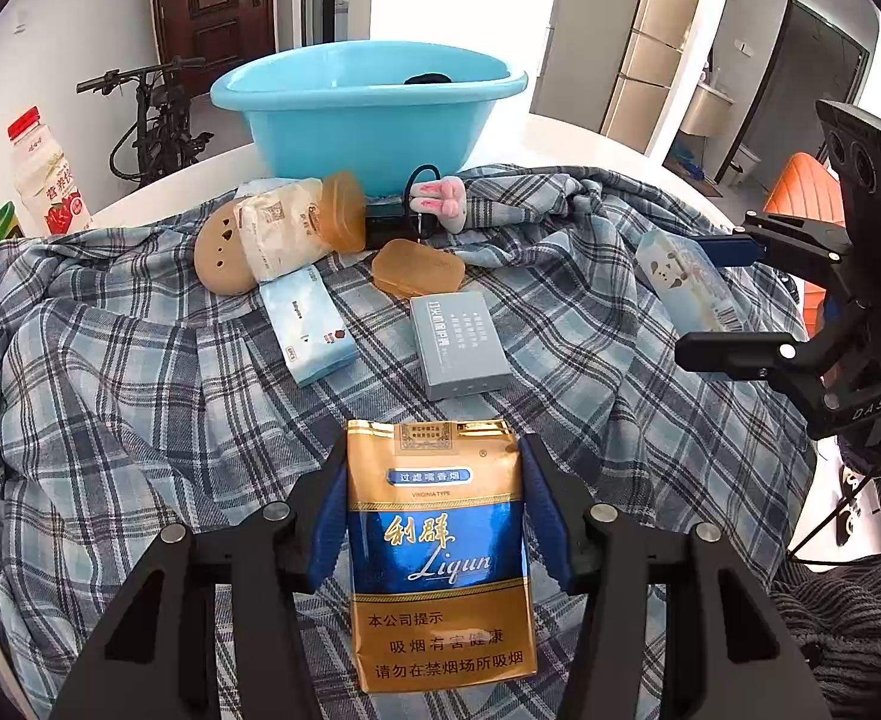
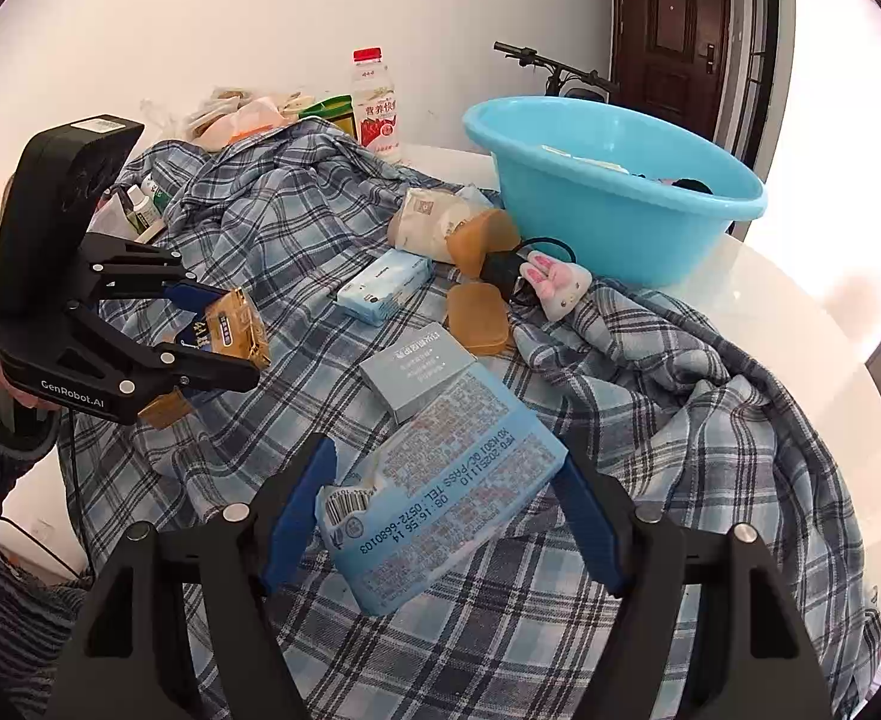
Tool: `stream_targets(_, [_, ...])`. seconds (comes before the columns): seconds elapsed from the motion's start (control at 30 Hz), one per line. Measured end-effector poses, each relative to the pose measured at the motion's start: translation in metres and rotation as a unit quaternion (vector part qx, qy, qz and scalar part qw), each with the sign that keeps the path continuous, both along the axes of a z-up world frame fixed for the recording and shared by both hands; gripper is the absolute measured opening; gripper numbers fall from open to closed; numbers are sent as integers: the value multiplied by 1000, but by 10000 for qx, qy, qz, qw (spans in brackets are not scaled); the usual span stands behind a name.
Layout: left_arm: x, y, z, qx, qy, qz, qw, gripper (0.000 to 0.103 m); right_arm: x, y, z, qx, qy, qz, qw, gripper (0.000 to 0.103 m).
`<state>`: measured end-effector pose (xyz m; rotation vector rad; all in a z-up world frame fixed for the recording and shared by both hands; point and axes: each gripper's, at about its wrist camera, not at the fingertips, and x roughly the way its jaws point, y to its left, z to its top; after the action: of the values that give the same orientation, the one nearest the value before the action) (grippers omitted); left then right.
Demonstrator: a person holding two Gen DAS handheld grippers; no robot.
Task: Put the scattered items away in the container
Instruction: 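Carry the Liqun pack and blue packet with both tools toward the basin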
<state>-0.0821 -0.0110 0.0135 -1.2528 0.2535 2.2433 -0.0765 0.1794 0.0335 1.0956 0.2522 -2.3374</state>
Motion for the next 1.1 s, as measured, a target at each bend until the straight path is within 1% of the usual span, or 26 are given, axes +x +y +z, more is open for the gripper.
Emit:
stream_targets(0.4, [0,17,-8,-120,-143,-182,9997,55,0,3,-15,34,-280,45,9996,72])
stream_targets(0.6, [-3,24,-9,-178,-163,-204,9995,55,2,8,-19,78,-321,18,9995,72])
stream_targets(0.8, [-4,31,-13,-210,-224,-267,9992,55,2,18,-20,27,-384,-106,9992,72])
stream_targets(1.1, [-4,36,-16,-215,-269,-309,9989,56,2,25,-19,93,-390,-185,9990,73])
